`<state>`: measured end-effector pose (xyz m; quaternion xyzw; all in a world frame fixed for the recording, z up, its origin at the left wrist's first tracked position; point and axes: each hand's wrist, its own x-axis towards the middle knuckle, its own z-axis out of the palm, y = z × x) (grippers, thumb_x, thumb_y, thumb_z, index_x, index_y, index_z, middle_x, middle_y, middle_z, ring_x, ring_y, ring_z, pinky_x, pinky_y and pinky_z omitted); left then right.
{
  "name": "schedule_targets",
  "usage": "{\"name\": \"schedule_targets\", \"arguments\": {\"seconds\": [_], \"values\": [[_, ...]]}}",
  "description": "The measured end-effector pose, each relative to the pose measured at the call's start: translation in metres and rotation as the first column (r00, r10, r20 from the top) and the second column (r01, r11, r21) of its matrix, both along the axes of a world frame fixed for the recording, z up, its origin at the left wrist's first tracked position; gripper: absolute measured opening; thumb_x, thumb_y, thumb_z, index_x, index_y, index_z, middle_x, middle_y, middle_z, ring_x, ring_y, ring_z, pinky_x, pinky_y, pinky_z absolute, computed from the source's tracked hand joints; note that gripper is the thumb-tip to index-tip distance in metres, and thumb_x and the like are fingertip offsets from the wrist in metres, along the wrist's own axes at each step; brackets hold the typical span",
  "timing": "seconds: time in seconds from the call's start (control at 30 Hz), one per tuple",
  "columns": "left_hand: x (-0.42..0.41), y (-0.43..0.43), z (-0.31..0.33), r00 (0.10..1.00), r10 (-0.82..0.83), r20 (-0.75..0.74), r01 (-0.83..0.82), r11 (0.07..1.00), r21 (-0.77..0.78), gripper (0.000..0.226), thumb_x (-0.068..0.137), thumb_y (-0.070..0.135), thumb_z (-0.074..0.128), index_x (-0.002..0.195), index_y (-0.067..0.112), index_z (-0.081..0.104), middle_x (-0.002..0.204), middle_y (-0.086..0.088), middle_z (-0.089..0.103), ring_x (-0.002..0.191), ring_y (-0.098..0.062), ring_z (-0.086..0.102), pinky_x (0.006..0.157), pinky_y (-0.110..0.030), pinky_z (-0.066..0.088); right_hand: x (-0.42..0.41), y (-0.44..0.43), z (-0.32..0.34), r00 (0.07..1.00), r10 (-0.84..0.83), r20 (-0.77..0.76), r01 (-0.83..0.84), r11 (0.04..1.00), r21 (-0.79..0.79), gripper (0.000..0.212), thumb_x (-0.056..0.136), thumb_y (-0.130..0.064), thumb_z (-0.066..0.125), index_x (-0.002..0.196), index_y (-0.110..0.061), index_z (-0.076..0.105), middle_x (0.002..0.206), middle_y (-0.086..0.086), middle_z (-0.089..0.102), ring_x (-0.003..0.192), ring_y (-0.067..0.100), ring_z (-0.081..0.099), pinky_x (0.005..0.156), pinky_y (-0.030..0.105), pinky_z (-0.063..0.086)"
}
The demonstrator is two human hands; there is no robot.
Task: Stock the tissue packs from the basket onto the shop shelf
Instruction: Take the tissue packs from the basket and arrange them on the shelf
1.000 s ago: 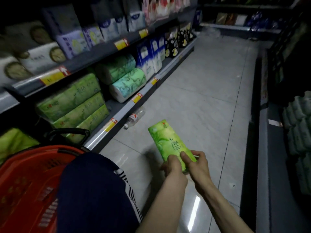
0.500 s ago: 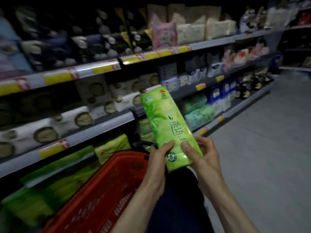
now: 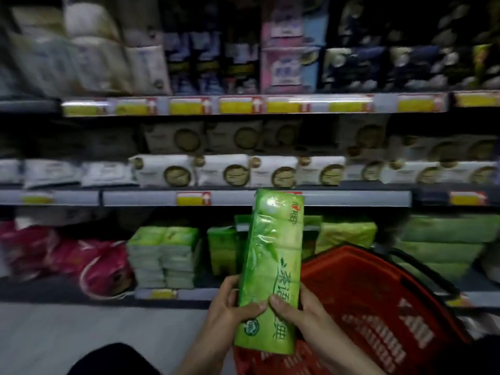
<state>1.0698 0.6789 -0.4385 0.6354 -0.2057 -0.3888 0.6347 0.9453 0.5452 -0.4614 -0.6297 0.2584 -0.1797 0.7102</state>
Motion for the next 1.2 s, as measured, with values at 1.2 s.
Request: {"name": "schedule_targets", "arguments": {"seconds": [1.2], "values": [[0.249,0.032,-0.052,0.976,0.077,0.205,-0.145,0.93,0.339,0.038,0.106,0.048,0.048,0.138,0.028,0.048,0.12,-0.006,0.067,0.069,-0.026,0.07,0.05,-0.033,0.056,0.257,0.023,-0.072,0.966,0.259,0.013,-0.25,0.918,0.307,0.088,0.078,0.024,0.075,0.139,-0.035,0.051,0.124,0.009,0.078,0.111,0.03,0.076,0.091,0.043,0.063]]}}
